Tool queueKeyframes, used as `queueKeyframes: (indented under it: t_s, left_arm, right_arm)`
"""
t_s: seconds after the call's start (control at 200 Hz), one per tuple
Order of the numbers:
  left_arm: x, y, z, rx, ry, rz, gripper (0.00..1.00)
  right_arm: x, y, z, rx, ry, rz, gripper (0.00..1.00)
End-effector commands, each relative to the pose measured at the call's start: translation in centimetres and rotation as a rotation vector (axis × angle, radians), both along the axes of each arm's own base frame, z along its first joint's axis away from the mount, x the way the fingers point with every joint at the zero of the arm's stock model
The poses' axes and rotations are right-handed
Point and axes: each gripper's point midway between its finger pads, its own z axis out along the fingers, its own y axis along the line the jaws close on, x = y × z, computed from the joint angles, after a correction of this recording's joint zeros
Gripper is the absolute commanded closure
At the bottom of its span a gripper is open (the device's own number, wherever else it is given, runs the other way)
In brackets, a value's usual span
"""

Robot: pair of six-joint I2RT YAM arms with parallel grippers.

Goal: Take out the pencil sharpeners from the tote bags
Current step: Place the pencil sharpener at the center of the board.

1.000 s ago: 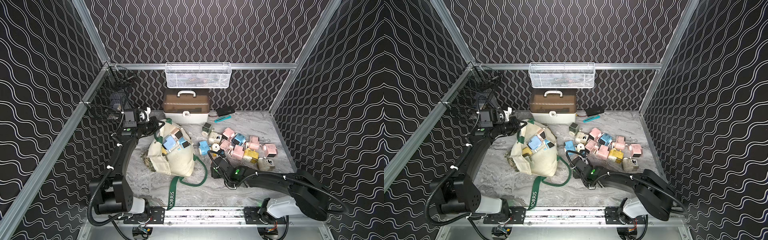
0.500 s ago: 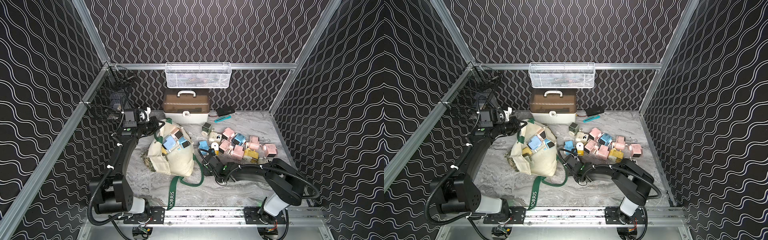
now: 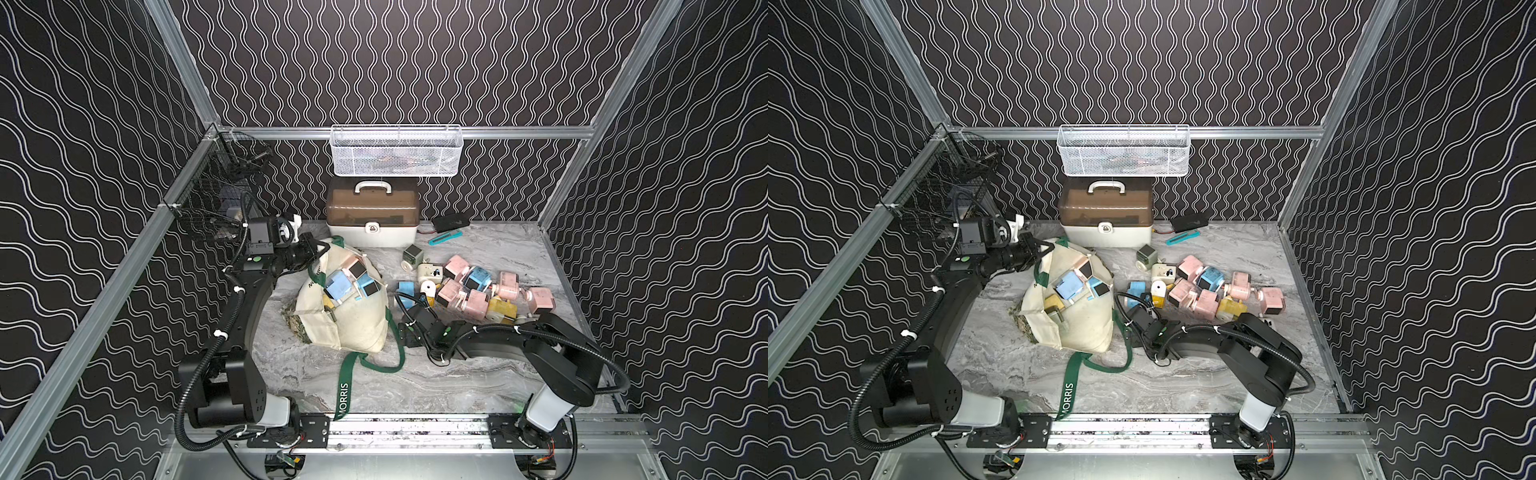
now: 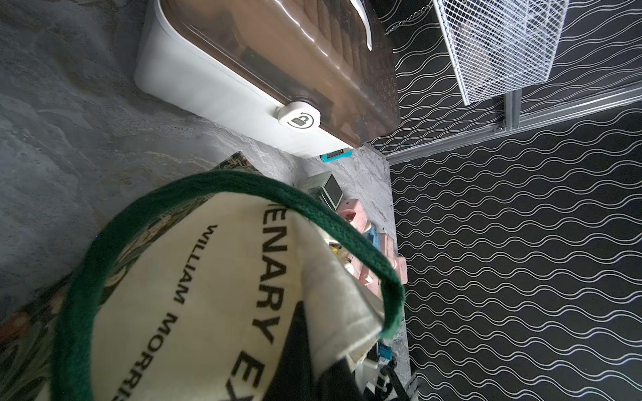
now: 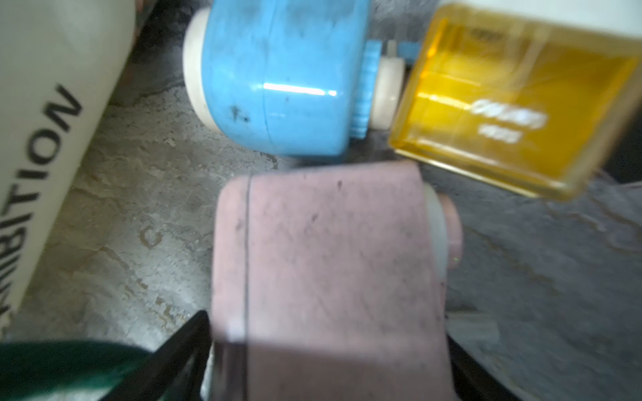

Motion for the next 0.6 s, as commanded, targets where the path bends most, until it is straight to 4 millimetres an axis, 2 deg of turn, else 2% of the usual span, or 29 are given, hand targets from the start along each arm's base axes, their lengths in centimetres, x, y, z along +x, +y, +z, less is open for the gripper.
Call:
queueKeyframes:
  t_s: [0.0,0.185,0.315,0.38,0.595]
  left_arm:
    - [0.7,-0.2,1.6,-0.008,-0.078,-0.022,1.0]
    - [0.7,-0.1,1.5,-0.008,-0.077,-0.019,1.0]
    - [0.7,-0.1,1.6,-0.009,-0.078,-0.02,1.0]
    - [0.7,-0.1,1.5,-0.008,-0.076,-0.019,1.0]
    - [0.8,-0.1,1.3,-0.009,-0.072,-0.02,1.0]
  right_arm:
    - [-0.3,-0.7,1.4,0.021,-0.014,-0.017,0.08]
    - [-1.4,-1.3,4.3,0.055,-0.04,-0.001,0.08]
    - [-2.6,-0.6,6.6,0.067,-0.08,0.041,0.08]
    - [-3.5,0.5,8.0,0.077,-0.11,0.092,0.09]
    - [-7.3,6.0,13.0,0.104,-0.222,0.319,0.14]
